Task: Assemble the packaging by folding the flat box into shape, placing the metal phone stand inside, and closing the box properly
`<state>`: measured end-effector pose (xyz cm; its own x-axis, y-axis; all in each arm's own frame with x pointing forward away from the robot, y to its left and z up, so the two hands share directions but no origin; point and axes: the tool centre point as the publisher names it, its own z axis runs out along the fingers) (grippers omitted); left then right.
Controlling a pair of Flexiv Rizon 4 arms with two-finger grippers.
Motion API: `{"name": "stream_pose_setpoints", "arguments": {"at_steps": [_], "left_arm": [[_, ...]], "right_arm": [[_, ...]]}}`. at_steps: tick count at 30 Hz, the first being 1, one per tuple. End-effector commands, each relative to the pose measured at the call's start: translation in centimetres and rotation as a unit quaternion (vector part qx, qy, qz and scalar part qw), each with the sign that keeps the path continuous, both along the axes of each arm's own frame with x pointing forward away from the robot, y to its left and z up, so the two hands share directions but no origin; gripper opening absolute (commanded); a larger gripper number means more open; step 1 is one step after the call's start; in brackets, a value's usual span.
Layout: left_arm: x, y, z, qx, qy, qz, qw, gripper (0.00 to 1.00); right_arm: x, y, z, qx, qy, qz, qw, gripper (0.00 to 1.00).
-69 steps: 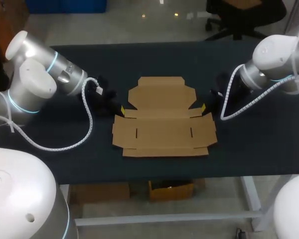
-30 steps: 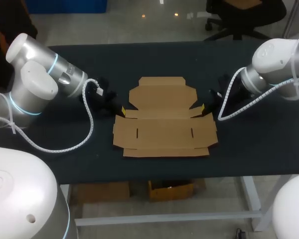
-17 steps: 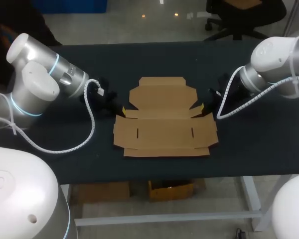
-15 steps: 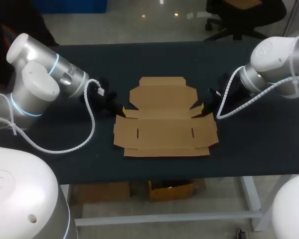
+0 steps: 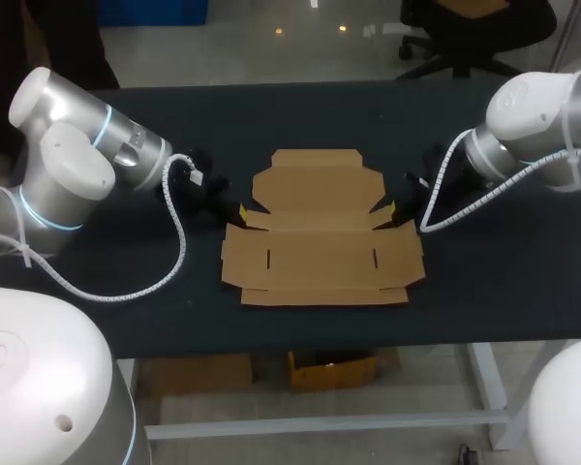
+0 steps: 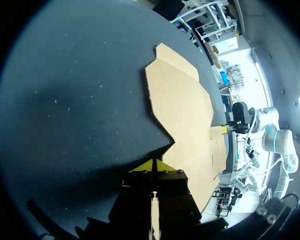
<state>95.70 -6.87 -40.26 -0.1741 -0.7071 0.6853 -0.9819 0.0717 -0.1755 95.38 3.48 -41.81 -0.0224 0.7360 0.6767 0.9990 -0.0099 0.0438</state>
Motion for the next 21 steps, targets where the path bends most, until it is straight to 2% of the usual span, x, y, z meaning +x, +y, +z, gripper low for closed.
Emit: {"name": "stream_pose_setpoints", "arguments": {"at_steps": [1,7,21], "left_arm": [[-0.1,-0.2,0.1,-0.001,-0.001,0.000,1.000,0.00],[-0.1,-0.4,0.4,-0.003,-0.007,-0.003,1.000,0.00],[0.4,-1.0,-0.9,-0.001,0.009,-0.003,1.000,0.00]], "right_arm": [[0.1,0.1,-0.1,0.001,0.002,0.003,1.000,0.00],[0.1,0.2,-0.1,0.001,0.002,0.004,1.000,0.00],[0.1,0.4,-0.2,0.000,0.004,0.005,1.000,0.00]]}}
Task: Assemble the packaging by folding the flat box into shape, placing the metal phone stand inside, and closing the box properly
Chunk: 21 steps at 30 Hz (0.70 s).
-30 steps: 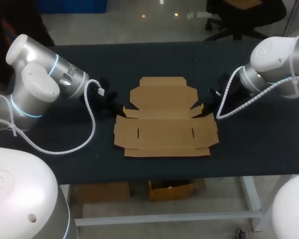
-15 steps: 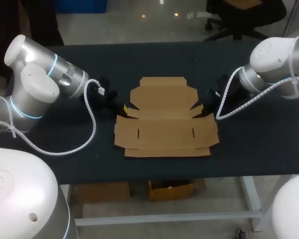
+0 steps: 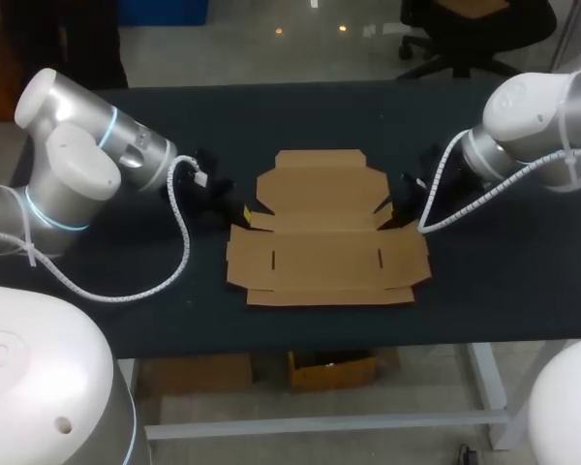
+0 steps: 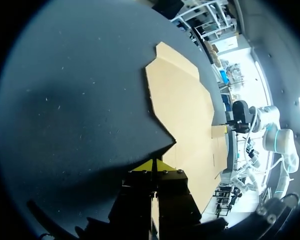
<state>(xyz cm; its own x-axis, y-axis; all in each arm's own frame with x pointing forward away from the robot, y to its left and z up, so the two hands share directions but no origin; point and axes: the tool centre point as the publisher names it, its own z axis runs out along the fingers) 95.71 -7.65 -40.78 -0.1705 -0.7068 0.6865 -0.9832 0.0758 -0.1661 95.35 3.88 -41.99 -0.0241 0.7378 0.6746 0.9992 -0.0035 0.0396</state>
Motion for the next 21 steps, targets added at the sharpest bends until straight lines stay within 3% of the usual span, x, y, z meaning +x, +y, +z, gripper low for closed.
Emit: {"name": "stream_pose_setpoints", "arguments": {"at_steps": [1,21], "left_arm": [[0.4,-0.2,-0.4,-0.002,0.004,-0.001,1.000,0.00],[0.5,0.4,-1.1,0.018,0.020,0.017,0.999,0.00]], "right_arm": [[0.2,0.0,0.0,0.001,0.002,0.002,1.000,0.00],[0.3,0.1,0.1,0.001,0.003,0.004,1.000,0.00]]}}
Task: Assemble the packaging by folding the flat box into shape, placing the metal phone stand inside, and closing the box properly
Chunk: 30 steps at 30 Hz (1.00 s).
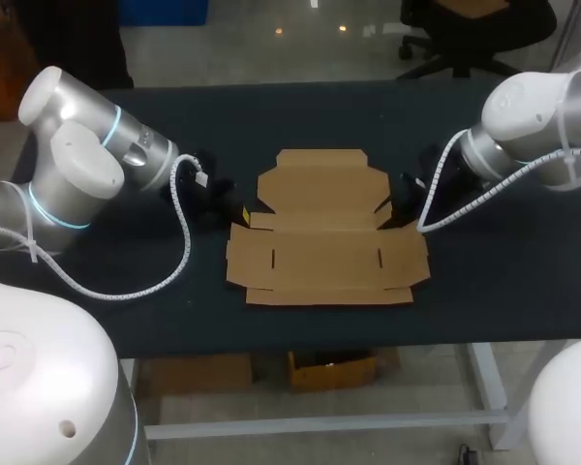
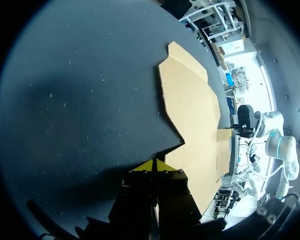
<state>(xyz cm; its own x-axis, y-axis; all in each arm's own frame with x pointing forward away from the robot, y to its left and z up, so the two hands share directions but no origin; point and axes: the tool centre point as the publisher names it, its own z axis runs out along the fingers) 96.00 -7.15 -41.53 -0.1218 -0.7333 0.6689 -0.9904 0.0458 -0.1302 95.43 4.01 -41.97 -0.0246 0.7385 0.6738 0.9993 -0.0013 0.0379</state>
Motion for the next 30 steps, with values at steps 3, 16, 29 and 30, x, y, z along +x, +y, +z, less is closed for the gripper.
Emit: {"name": "stream_pose_setpoints", "arguments": {"at_steps": [3,16,29,30], "left_arm": [[0.2,-0.3,-0.4,0.002,0.005,-0.002,1.000,0.00],[0.2,-1.3,0.7,0.001,-0.010,-0.018,1.000,0.00],[0.4,-2.4,1.6,0.021,-0.024,-0.027,0.999,0.00],[0.4,-2.4,1.6,0.025,-0.025,-0.026,0.999,0.00]], "right_arm": [[0.2,0.0,0.1,0.001,0.003,0.003,1.000,0.00],[0.4,0.2,-0.1,0.000,0.007,0.006,1.000,0.00],[0.4,0.2,-0.2,0.000,0.007,0.005,1.000,0.00],[0.4,0.2,-0.2,0.000,0.007,0.005,1.000,0.00]]}}
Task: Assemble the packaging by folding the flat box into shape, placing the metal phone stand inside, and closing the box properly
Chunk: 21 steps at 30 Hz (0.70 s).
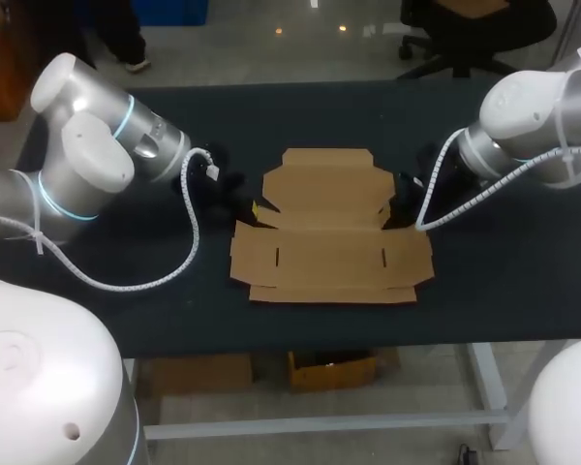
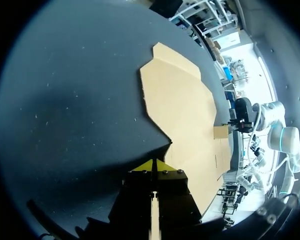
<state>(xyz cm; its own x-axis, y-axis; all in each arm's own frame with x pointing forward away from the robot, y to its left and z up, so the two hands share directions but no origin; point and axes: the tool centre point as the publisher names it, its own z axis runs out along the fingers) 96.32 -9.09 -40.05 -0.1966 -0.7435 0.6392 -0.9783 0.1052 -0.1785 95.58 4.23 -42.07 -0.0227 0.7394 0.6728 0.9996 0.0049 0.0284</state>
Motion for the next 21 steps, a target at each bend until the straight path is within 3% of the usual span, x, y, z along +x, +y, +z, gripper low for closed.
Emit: {"name": "stream_pose_setpoints", "arguments": {"at_steps": [1,12,21], "left_arm": [[0.06,-0.55,0.10,0.012,0.000,0.003,1.000,0.00],[-0.12,-0.85,-0.07,0.030,-0.004,0.012,0.999,0.00],[-0.26,-0.96,-0.08,0.040,-0.007,0.015,0.999,0.00]], "right_arm": [[0.20,0.01,-0.05,0.001,0.002,0.003,1.000,0.00],[0.09,-0.05,0.05,-0.002,0.003,0.001,1.000,0.00],[-0.39,-0.02,0.43,-0.032,0.007,-0.012,0.999,0.00]]}}
